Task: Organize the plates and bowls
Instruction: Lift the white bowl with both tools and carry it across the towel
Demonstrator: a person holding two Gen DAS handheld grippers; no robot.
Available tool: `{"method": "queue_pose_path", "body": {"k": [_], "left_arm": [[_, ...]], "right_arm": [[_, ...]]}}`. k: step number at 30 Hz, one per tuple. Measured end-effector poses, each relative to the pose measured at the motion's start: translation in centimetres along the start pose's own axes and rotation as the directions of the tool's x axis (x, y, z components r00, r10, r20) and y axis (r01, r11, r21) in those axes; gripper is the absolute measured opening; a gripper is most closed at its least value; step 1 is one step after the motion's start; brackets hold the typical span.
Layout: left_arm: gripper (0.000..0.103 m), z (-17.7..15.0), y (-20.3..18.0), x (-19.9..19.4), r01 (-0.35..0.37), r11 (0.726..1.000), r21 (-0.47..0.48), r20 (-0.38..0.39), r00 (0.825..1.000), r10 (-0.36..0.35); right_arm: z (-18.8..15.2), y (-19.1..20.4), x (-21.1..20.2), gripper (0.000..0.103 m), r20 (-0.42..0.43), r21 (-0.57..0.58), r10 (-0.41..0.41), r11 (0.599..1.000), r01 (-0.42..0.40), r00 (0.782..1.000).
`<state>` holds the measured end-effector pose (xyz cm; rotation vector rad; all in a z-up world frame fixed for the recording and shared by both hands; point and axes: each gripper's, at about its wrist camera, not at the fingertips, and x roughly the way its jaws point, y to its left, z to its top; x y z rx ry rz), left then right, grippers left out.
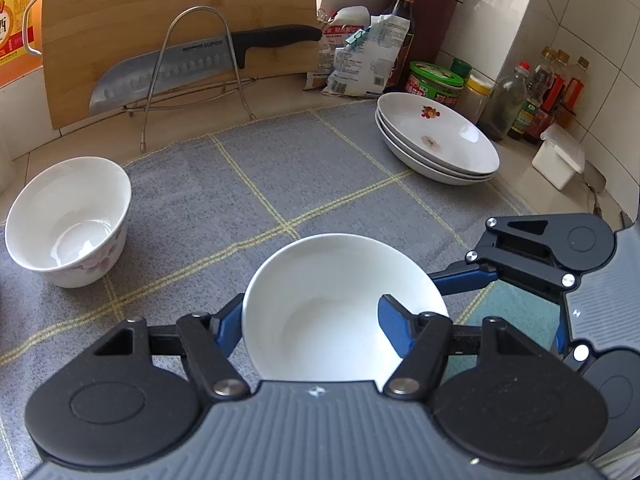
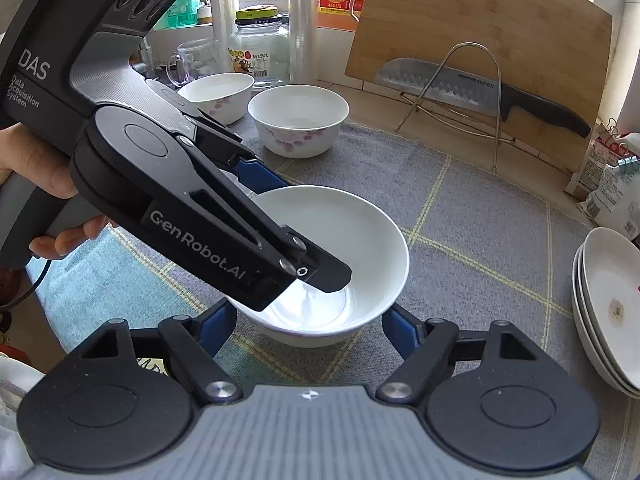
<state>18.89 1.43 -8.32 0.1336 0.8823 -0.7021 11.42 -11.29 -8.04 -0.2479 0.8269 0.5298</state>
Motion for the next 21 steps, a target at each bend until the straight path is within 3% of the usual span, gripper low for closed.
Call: {"method": "queue_pose_path", "body": {"k": [21], "left_arm": [[0.069, -0.53, 0.11, 0.5, 0.003, 1.0, -0.007, -0.013, 1.0, -0.003]], "right_arm": [[-0.17, -0.16, 0.7, 0.083, -0.02, 0.008, 0.015, 1.0, -0.014, 1.0]]}}
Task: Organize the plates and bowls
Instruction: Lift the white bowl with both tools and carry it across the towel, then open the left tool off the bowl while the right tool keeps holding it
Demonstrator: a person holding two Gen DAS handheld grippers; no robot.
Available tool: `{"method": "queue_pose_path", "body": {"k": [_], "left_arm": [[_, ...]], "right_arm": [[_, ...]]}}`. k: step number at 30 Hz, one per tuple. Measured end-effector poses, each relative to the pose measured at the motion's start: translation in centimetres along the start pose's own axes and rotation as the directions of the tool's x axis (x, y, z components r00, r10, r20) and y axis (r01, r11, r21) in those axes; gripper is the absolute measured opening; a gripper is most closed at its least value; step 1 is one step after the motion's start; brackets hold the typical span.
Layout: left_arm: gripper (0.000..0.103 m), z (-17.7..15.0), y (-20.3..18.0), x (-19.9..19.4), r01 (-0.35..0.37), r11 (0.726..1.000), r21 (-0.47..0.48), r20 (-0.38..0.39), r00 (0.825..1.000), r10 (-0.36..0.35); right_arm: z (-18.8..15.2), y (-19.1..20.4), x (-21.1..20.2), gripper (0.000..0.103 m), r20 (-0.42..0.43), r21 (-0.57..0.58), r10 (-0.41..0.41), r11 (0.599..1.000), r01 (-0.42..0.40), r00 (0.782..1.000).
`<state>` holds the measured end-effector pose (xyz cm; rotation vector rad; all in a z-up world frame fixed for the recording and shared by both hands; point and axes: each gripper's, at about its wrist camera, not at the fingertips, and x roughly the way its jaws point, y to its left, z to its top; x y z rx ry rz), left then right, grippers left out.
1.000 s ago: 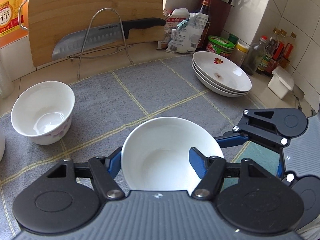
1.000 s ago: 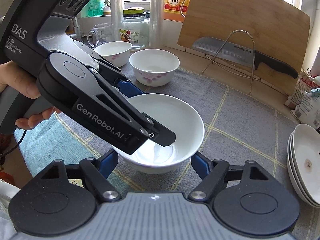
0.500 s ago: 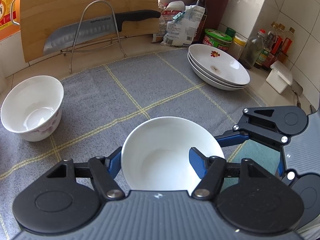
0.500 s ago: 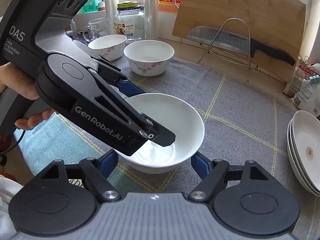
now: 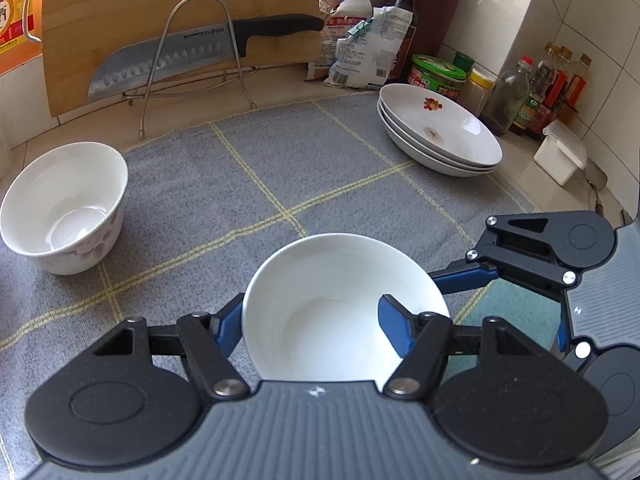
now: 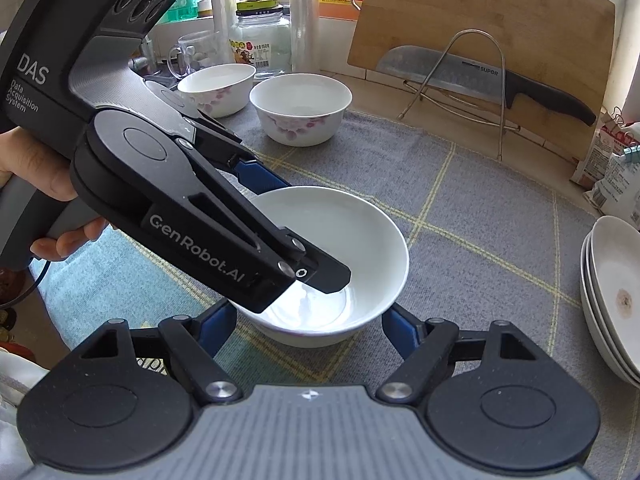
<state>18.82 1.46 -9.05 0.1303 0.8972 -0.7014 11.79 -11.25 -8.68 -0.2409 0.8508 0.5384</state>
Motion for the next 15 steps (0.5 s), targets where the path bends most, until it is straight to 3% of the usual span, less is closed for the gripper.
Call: {"method": "queue_pose_path", "body": {"k": [6, 11, 15], "left_arm": [[0.071, -0.1, -0.1, 0.0, 0.0, 1.0, 0.009, 0.004, 1.0, 0.0], [0.093, -0.1, -0.4, -0.3, 0.006, 1.0, 0.02, 0.028, 1.0, -0.007], [0.096, -0.1, -0.4, -1.3, -0.024, 0.999, 0.037, 0.076, 0.997, 0.021]], "right_arm": [[-0.1, 0.1, 0.0, 0.083, 0.0, 0.002, 0.0, 1.0, 0.0, 1.0], [0.0, -0.1, 0.0, 0.088, -0.002, 0.016, 0.014, 1.0, -0.014, 1.0], [-0.1, 0.0, -0.3, 0.097, 0.001, 0.012, 0.005, 1.0, -0.005, 1.0]]}}
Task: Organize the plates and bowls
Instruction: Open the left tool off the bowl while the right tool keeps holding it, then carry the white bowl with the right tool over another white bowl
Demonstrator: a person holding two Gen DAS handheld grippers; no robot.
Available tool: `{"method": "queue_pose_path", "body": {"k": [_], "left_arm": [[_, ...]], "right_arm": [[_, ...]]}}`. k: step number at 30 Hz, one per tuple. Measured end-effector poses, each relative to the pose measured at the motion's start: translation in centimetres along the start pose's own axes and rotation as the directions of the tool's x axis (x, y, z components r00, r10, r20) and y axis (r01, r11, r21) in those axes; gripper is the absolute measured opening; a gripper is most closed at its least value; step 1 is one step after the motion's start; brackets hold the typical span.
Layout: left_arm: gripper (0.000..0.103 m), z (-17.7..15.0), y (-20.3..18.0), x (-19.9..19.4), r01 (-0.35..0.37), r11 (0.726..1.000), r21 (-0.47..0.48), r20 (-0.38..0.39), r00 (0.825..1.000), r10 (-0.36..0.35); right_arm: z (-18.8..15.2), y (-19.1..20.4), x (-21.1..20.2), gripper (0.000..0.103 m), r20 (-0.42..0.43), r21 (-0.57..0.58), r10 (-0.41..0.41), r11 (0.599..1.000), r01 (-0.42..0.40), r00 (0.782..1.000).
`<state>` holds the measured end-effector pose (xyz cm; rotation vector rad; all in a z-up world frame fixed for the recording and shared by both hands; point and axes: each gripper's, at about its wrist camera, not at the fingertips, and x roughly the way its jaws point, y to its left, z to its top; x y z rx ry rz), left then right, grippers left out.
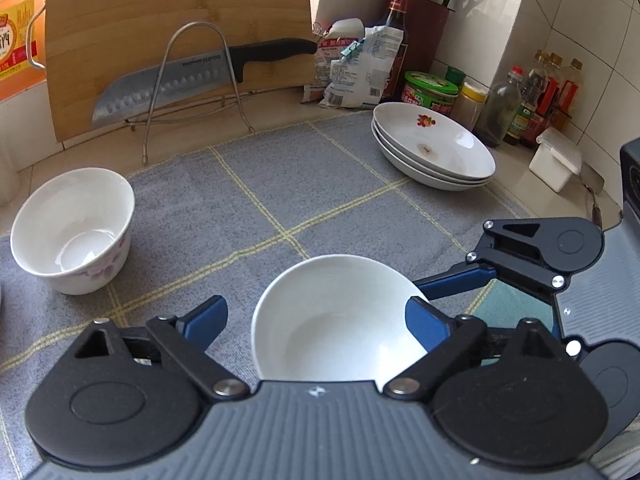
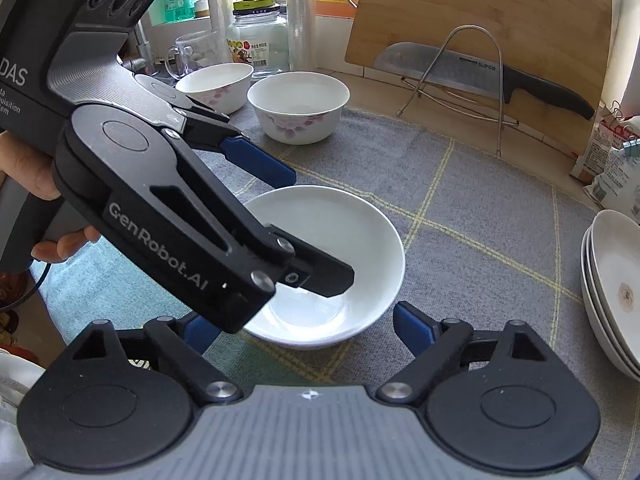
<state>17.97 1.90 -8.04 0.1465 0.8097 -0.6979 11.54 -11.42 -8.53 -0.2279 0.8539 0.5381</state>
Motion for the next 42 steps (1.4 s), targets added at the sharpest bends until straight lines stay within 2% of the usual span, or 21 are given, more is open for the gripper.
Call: {"method": "queue_pose_path", "body": {"k": [3, 7, 13, 20, 28, 34, 42], "left_arm": [[0.097, 0.0, 0.2, -0.9, -0.03, 1.0, 0.006, 0.035, 0.999, 0.03], [0.097, -0.1, 0.6, -2.3, -0.064, 0.998, -0.002, 0.084, 0.994, 0.064], [0.097, -1.2, 1.6, -4.1, -0.157, 0.987, -0.027, 0.134, 0.978, 0.159], [0.097, -3.7, 3.7, -5.2, -0.25, 0.964, -0.087, 0.129, 0.957, 0.26], [0.097, -5.7, 7.0, -5.5, -0.291, 0.95, -0.114, 0.124, 0.945, 0.304], [0.097, -5.7, 8.4, -5.2, -0.315, 0.943, -0.108, 0.143, 0.934, 0.328], [0.097, -4.5, 8.5, -3.3, -0.395, 0.917, -0.065, 0.168, 0.901, 0.4]], "right_arm": [[0.2, -0.1, -0.8, 0.103, 0.03, 0.009, 0.014, 1.0, -0.014, 0.999], [0.9, -0.3, -1.9, 0.103, 0.057, 0.016, 0.023, 1.0, -0.024, 0.998], [1.7, -0.5, -2.2, 0.103, 0.069, 0.012, 0.01, 1.0, -0.011, 0.998], [2.9, -0.1, -1.6, 0.103, 0.066, 0.003, 0.014, 1.0, -0.014, 0.998], [5.1, 1.1, 0.0, 0.103, 0.038, 0.025, 0.013, 1.0, -0.014, 0.999], [7.3, 0.8, 0.7, 0.103, 0.018, 0.082, 0.018, 0.996, -0.019, 1.0], [11.0, -1.2, 2.4, 0.103, 0.004, 0.113, 0.076, 0.991, -0.076, 0.997]]}}
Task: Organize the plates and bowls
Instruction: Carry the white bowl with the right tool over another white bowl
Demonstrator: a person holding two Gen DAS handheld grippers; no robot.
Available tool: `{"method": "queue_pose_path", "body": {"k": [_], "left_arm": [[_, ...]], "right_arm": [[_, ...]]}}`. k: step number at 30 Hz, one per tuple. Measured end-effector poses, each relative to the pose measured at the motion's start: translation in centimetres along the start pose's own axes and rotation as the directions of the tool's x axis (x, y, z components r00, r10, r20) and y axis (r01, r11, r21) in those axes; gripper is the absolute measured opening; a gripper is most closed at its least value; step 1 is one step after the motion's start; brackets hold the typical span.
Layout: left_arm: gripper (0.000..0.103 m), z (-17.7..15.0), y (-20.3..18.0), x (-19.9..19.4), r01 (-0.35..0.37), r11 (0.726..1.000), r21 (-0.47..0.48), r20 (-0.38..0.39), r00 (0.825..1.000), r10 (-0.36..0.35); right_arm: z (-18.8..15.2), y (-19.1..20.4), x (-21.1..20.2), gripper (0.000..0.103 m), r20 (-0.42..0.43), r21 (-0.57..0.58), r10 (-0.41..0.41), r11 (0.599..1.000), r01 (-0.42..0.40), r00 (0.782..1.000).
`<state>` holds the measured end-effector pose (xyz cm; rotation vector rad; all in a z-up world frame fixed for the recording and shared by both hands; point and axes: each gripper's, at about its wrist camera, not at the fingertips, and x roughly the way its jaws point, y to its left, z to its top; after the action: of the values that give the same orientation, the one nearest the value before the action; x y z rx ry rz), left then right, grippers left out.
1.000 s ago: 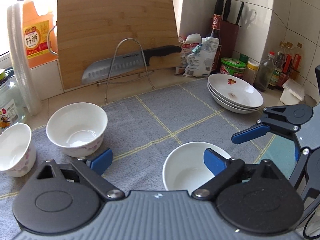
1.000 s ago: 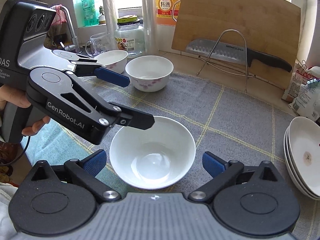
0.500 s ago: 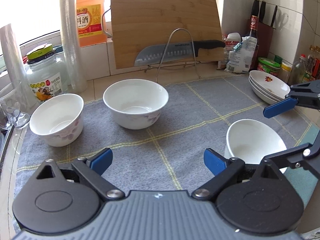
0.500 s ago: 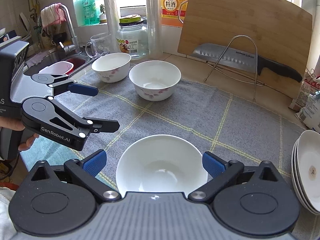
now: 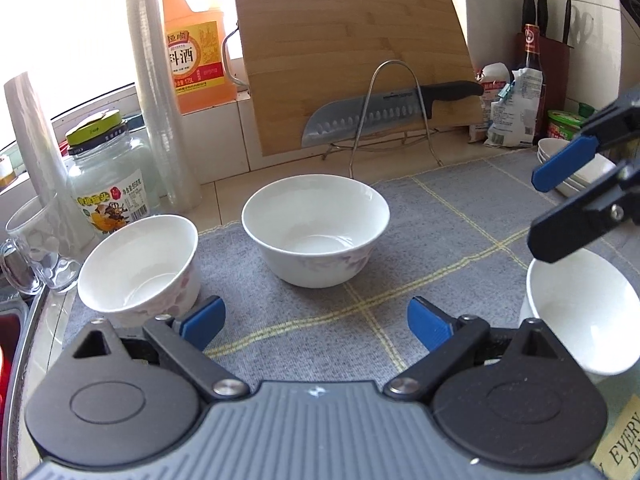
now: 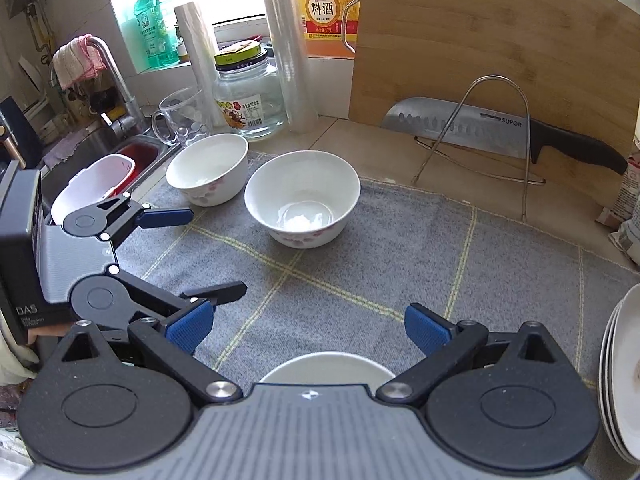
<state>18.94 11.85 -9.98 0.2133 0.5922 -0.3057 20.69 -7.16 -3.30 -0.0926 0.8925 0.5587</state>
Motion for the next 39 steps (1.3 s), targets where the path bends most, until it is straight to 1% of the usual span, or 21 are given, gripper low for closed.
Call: {"method": "queue_pose_path", "body": {"k": [2, 7, 16, 18, 29, 39], "left_arm": [[0.097, 0.2, -0.3, 0.6, -0.011, 1.0, 0.021, 0.003, 1.0, 0.011], [0.097, 0.7, -1.1, 1.7, -0.044, 0.996, 0.075, 0.016, 0.999, 0.043], [0.097, 1.5, -0.7, 3.8, -0.041, 0.995, 0.089, 0.014, 0.999, 0.04], [0.097, 1.6, -0.4, 4.2, -0.035, 0.996, 0.086, 0.014, 0.999, 0.034], [0.097, 2.1, -0.1, 5.2, -0.009, 0.996, 0.092, 0.023, 1.0, 0.007], [0.094, 2.2, 0.0, 5.9, 0.012, 0.994, 0.106, 0.025, 1.0, -0.015]], "right_arm": [[1.0, -0.2, 0.7, 0.103, -0.007, -0.014, 0.016, 1.0, -0.016, 1.0], [3.4, -0.7, 3.1, 0.103, -0.029, -0.043, 0.027, 0.999, -0.029, 0.999], [6.9, -1.7, 7.6, 0.103, -0.072, -0.041, 0.072, 0.996, -0.075, 0.995], [7.4, -1.8, 8.5, 0.103, -0.08, -0.046, 0.07, 0.996, -0.074, 0.994], [9.3, -2.0, 12.3, 0.102, -0.111, -0.05, 0.087, 0.994, -0.093, 0.99], [9.9, -2.0, 13.6, 0.092, -0.127, -0.051, 0.102, 0.993, -0.109, 0.987]]}}
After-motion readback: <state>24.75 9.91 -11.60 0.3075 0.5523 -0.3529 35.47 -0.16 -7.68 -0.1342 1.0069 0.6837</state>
